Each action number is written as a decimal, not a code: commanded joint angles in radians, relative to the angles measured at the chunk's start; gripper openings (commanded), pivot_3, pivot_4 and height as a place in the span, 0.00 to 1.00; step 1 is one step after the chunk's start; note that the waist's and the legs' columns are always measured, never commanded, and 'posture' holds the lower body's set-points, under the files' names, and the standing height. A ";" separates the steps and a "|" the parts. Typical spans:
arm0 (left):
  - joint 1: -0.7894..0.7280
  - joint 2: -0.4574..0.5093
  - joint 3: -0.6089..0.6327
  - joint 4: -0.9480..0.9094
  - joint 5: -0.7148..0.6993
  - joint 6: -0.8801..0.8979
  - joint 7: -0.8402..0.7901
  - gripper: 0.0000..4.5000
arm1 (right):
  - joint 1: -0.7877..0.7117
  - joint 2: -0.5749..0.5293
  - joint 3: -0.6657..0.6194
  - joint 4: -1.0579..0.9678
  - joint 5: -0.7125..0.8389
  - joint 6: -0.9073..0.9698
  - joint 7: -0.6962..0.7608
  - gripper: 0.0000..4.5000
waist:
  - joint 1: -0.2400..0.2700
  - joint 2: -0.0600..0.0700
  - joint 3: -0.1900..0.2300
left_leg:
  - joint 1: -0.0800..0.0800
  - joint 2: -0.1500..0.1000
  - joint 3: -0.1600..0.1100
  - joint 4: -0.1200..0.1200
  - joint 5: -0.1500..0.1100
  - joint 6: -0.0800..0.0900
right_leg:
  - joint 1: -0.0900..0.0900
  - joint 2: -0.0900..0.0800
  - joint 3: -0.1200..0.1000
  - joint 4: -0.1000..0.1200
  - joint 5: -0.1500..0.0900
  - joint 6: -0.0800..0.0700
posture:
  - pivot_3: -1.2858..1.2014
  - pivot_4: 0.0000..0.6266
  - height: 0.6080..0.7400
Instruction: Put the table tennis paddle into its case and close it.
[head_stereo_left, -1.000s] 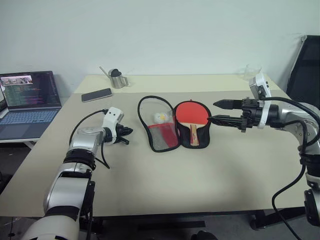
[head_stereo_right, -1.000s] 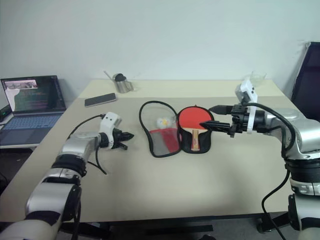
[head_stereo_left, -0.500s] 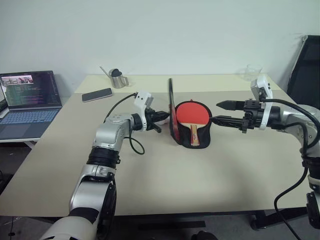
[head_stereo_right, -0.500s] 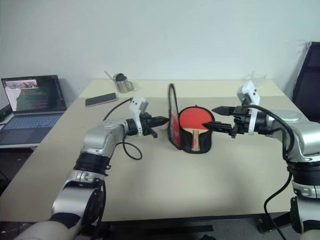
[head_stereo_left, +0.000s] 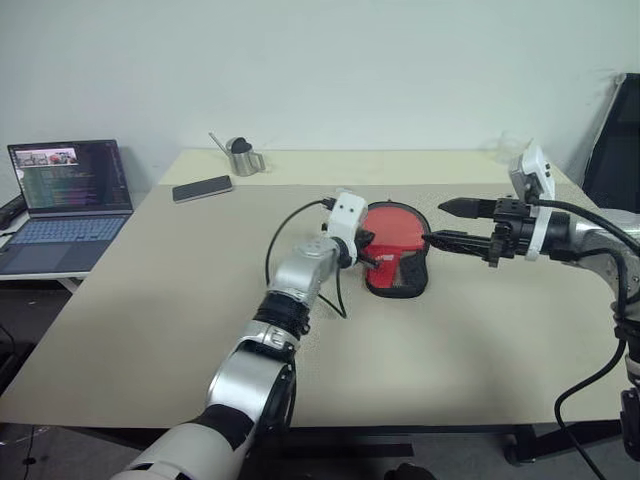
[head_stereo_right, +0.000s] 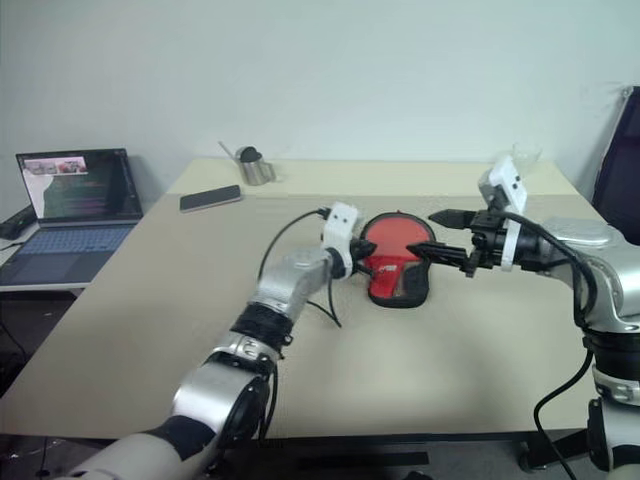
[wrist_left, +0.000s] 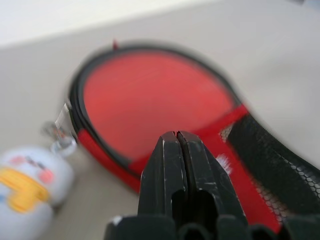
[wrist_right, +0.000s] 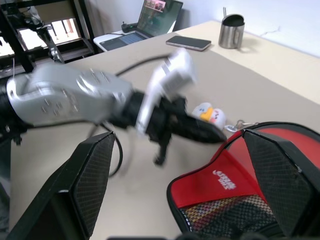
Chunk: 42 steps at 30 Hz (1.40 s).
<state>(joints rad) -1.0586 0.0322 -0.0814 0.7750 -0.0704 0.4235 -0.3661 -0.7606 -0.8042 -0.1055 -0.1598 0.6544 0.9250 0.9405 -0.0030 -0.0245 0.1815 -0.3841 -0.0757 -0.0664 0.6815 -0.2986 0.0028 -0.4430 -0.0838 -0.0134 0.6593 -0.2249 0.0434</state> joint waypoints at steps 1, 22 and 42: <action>-0.035 0.048 0.028 -0.066 -0.029 -0.041 -0.088 0.01 | 0.005 0.005 -0.045 -0.048 0.034 0.026 -0.042 1.00 | 0.000 0.000 0.000 | 0.000 0.000 0.000 0.000 0.000 0.000 | 0.000 0.000 0.000 0.000 0.000 0.000 | 0.52 0.24 1.00; 0.423 0.708 0.327 -0.844 -0.638 0.412 -0.736 0.66 | -0.084 0.487 -0.317 0.440 -0.080 0.263 -0.776 1.00 | -0.022 0.001 -0.001 | 0.002 0.000 -0.002 0.000 0.000 0.000 | 0.001 0.000 0.001 0.001 0.000 0.000 | 0.52 0.24 1.00; 0.521 0.759 0.336 -0.950 -0.663 0.380 -0.662 0.99 | -0.104 0.653 -0.489 0.550 0.015 0.360 -0.885 1.00 | -0.036 0.001 -0.001 | 0.004 0.001 0.001 0.000 0.000 0.000 | 0.001 0.002 0.003 0.004 0.000 -0.001 | 0.52 0.24 1.00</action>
<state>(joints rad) -0.5331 0.7652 0.2307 -0.1341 -0.7215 0.8196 -1.0332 -0.8586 -0.1686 -0.6047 0.4051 0.6483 1.2826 0.0586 -0.0393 -0.0231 0.1805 -0.3798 -0.0744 -0.0653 0.6811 -0.2984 0.0032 -0.4417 -0.0819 -0.0100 0.6630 -0.2248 0.0429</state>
